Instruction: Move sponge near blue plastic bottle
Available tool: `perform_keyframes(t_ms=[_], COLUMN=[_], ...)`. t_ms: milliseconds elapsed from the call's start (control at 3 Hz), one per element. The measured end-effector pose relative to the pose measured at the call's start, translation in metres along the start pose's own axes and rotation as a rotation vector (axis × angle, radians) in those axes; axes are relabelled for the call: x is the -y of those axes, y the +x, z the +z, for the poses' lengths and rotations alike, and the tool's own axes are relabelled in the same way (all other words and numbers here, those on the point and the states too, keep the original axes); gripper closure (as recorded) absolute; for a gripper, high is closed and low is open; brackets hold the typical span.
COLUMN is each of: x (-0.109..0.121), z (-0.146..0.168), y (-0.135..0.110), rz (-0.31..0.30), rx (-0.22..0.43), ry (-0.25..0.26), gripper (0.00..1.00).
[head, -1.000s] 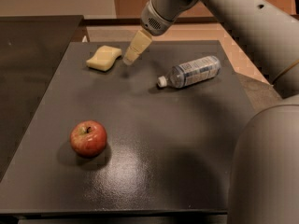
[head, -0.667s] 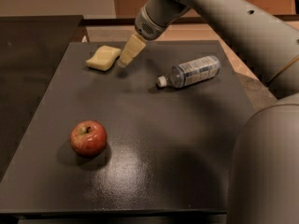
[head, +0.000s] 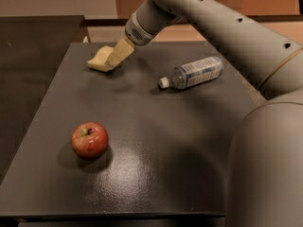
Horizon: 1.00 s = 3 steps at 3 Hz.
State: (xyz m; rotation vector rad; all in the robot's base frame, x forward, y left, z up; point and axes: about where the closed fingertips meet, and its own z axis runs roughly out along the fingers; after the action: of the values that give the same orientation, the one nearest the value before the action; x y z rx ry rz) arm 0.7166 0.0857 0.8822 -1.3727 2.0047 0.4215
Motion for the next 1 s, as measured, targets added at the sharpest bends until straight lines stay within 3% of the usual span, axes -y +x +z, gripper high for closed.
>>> perform_keyframes(t_ms=[1000], x=[-0.013], z=[0.042], y=[-0.003], rz=[0.008], rx=[-0.007], ry=[-0.014], gripper=[0.0])
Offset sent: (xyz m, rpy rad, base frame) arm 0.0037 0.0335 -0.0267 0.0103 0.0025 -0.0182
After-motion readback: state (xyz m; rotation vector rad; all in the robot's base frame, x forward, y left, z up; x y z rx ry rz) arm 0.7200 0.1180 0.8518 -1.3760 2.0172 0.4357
